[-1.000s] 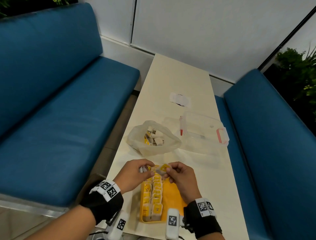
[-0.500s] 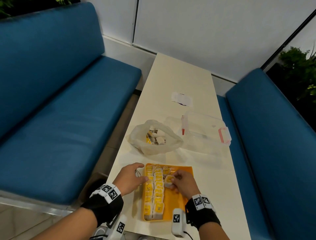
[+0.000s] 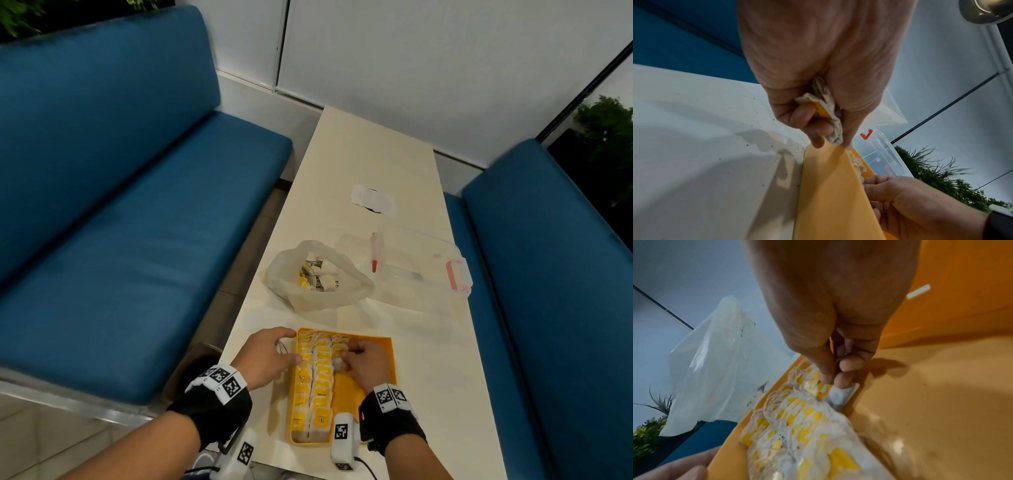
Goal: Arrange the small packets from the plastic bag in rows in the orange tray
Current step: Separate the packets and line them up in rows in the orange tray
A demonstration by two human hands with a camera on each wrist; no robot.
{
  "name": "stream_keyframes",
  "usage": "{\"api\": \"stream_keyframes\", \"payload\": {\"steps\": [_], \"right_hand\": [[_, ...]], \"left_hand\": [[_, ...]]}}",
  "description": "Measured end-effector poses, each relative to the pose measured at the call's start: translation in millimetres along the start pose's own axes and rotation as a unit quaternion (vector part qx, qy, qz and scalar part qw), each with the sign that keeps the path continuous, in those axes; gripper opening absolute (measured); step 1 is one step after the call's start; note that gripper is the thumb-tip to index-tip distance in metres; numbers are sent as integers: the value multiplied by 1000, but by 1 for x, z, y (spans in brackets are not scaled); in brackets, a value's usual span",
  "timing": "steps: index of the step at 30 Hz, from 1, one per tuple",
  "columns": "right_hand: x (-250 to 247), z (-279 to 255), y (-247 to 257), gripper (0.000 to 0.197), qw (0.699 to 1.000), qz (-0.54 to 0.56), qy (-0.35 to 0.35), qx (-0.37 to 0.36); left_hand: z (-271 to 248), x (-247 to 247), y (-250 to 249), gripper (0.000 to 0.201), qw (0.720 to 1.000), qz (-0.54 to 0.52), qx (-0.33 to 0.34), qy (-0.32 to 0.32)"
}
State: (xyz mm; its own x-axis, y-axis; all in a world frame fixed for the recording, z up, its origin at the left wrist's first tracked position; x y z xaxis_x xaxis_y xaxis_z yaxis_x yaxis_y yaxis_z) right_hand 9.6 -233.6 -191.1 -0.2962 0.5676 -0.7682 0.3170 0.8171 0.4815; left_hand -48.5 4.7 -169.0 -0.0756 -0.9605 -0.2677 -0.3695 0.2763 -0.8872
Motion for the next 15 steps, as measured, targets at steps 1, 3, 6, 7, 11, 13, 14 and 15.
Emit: {"api": "stream_keyframes", "payload": {"steps": [1, 3, 6, 7, 11, 13, 14, 15], "right_hand": [[-1, 0, 1, 9, 1000, -2, -8, -1], [1, 1, 0, 7, 1000, 4, -13, 10], [5, 2, -5, 5, 999, 20, -7, 34], [6, 2, -6, 5, 999, 30, -4, 40], [1, -2, -5, 5, 997, 61, -2, 54], [-5, -7, -6, 4, 996, 65, -6, 57], [-10, -10, -7, 4, 997, 57, -15, 53], [-17, -13, -6, 6, 998, 44, -29, 46]], "left_hand": [[0, 0, 0, 57, 1000, -1, 0, 1], [0, 0, -1, 57, 1000, 1, -1, 5], [-1, 1, -1, 57, 1000, -1, -5, 8], [-1, 1, -2, 57, 1000, -2, -6, 9], [-3, -1, -3, 54, 1000, -4, -10, 15], [-2, -5, -4, 41, 999, -34, -16, 12], [-2, -9, -3, 31, 997, -70, -27, 5], [-3, -12, -1, 23, 992, -120, -48, -4]]}}
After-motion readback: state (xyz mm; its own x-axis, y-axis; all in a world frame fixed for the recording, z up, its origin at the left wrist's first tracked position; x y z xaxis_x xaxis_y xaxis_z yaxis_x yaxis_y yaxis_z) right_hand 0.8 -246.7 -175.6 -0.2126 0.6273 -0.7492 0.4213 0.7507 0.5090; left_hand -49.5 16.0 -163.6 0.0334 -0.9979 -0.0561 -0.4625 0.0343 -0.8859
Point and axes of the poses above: each hand's wrist, its own z-axis towards the middle knuckle, its own x-axis out of the palm, y = z × x, the point moved 10 cm from there along z, towards the middle knuckle, and after that the axes turned 13 degrees about -z, right-handed, at the moved point
